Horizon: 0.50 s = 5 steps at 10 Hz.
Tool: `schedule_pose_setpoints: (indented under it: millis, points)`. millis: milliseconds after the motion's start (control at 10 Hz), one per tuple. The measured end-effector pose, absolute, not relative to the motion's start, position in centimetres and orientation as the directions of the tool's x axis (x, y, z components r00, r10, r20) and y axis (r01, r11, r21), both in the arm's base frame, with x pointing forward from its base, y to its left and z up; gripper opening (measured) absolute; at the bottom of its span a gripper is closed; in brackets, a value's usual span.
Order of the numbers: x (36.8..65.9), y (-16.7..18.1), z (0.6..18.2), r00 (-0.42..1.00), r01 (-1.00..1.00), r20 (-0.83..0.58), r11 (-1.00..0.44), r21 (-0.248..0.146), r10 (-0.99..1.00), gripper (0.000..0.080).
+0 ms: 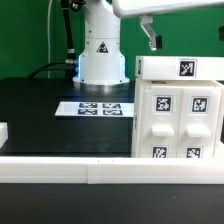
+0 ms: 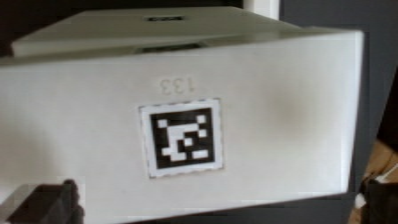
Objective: Assemble cabinet
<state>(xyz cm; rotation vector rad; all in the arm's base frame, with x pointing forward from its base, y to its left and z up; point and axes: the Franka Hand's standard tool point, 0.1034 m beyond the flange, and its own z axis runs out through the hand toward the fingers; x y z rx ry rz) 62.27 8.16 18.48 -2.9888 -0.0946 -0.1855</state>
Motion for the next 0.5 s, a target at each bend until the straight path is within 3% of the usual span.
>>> schedule_pose_setpoints:
  millis: [200, 300, 500]
  points:
    - [62.12, 7.72, 17.73, 0.945, 0.311, 0.138, -0.946, -0.097, 0.297, 0.0797]
    - [62.29, 7.98, 18.05, 0.920, 0.374, 0.146, -0.926, -0.056, 0.363, 0.0797]
    - [62.40, 7.89, 18.10, 0.866, 0.485, 0.151, -0.874, -0.021, 0.477, 0.0797]
